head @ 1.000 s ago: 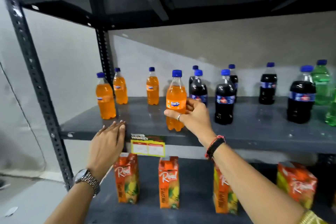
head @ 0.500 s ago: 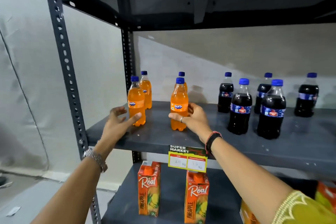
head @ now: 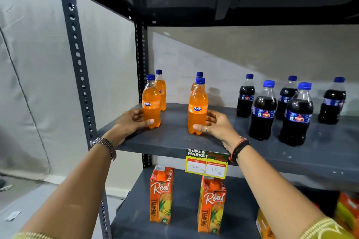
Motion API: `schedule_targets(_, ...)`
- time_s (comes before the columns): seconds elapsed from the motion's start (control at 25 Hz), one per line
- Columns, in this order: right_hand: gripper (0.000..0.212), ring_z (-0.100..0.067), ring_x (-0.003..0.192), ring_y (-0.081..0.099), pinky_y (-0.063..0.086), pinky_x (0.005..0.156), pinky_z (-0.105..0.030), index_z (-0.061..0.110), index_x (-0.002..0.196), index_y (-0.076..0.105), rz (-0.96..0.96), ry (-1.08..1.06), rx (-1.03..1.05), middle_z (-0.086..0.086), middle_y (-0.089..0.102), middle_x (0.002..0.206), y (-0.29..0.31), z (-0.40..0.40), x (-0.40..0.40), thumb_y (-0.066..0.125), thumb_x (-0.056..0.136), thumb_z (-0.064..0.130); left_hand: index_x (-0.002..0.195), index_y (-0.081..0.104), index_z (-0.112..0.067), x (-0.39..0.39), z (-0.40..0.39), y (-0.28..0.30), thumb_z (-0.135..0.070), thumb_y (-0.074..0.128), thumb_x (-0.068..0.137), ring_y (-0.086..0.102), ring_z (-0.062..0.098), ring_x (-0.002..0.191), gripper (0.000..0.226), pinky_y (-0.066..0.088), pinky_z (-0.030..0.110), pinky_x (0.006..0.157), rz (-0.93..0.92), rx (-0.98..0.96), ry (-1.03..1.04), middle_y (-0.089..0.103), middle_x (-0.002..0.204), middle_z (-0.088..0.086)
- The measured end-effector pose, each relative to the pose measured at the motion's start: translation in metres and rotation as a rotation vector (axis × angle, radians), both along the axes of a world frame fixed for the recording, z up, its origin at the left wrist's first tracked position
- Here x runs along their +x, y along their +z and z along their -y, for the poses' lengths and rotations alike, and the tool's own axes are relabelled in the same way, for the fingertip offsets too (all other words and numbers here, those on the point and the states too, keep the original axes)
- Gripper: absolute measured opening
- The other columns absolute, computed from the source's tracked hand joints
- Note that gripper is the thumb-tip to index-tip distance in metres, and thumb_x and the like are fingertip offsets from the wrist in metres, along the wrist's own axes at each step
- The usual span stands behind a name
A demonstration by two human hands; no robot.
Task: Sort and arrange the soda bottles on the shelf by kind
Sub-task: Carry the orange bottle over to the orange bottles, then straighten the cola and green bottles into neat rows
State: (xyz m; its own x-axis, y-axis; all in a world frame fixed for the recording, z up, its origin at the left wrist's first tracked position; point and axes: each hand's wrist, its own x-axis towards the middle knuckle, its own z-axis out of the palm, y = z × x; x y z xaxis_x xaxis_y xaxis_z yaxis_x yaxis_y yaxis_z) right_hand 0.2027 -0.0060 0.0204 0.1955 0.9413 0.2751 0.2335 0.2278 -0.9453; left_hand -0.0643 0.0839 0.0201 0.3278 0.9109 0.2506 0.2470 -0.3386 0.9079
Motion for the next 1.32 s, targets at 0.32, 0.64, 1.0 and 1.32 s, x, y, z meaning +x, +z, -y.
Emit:
schedule_targets(0.32,0.058,-0.023,0.112,0.059,0.048,0.094,-0.033,0.014,0.117,0.051,0.024,0.006,-0.009,-0.010,0.059,0.124,0.000,-0.005,-0.003,0.079,0.067,0.010,0.135,0.044,-0.015,0.003,0.000,-0.002,-0.046,0.077,0.051,0.051,0.020,0.123,0.095,0.039,0.042,0.107,0.006,-0.006,0.000,0.055,0.135,0.005)
schedule_targets(0.64,0.063,-0.023,0.118,0.056,0.046,0.100,-0.038,0.010,0.123,0.049,0.047,0.001,-0.038,-0.010,0.058,0.129,-0.001,-0.007,-0.002,0.079,0.068,0.017,0.137,0.042,-0.012,0.003,-0.004,-0.004,-0.037,0.075,0.062,0.052,0.019,0.121,0.086,0.040,0.038,0.106,-0.002,-0.010,-0.006,0.054,0.136,0.005)
schedule_targets(1.0,0.013,-0.012,0.091,0.066,0.057,0.073,-0.023,0.016,0.092,0.064,-0.378,-0.344,0.539,0.007,0.070,0.087,-0.002,0.070,0.025,0.051,0.093,0.019,0.107,0.062,-0.010,0.014,0.054,-0.018,-0.024,0.056,0.089,0.067,0.015,0.096,0.024,0.052,0.034,0.091,0.519,0.361,0.378,0.070,0.099,0.000)
schedule_targets(1.32,0.011,-0.014,0.095,0.058,0.048,0.083,-0.028,0.026,0.087,0.064,-0.081,-0.829,0.833,0.010,0.063,0.094,-0.007,0.137,0.123,0.053,0.089,0.028,0.097,0.062,-0.011,0.126,0.119,-0.001,-0.014,0.055,0.090,0.069,0.017,0.082,0.011,0.055,0.026,0.075,0.464,0.495,0.045,0.071,0.092,0.008)
